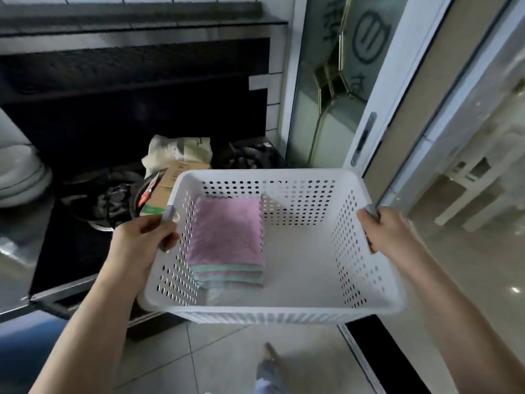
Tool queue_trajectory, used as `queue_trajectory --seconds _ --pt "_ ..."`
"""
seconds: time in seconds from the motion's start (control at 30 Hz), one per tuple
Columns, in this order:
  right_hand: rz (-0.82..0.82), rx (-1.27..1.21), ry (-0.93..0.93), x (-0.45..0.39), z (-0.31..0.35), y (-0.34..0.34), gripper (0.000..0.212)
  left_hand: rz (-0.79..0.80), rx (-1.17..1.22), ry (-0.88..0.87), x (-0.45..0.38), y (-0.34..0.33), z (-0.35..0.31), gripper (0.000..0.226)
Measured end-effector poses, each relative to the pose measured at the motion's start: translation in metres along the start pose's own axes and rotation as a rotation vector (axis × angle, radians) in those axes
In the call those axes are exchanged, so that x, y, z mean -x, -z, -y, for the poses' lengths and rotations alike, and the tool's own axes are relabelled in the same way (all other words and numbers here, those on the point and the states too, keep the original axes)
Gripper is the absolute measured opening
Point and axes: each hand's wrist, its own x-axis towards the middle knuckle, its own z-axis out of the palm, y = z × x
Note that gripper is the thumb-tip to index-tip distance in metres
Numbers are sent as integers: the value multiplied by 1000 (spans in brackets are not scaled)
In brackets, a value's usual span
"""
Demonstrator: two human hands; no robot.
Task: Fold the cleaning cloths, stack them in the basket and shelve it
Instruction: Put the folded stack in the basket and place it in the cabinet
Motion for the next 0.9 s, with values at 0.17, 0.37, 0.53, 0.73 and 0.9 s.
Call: queue_trajectory --seconds 0.17,0.37,0.53,0.73,0.9 --pt "53 -91 115 -95 50 -1 48 -70 16 -5 -53 -6 -38 8" --pt "105 -197 220 -185 125 6 44 -169 -119 -141 -95 4 -108 13" --pt "168 -330 214 -238 181 25 31 -265 -173 -209 -121 13 -178 11" --pt "109 -348 200 -274 254 80 32 -195 -270 -343 -146 31 -267 25" --pt "68 -389 200 -291 298 123 29 -148 -398 -430 -182 39 -332 30"
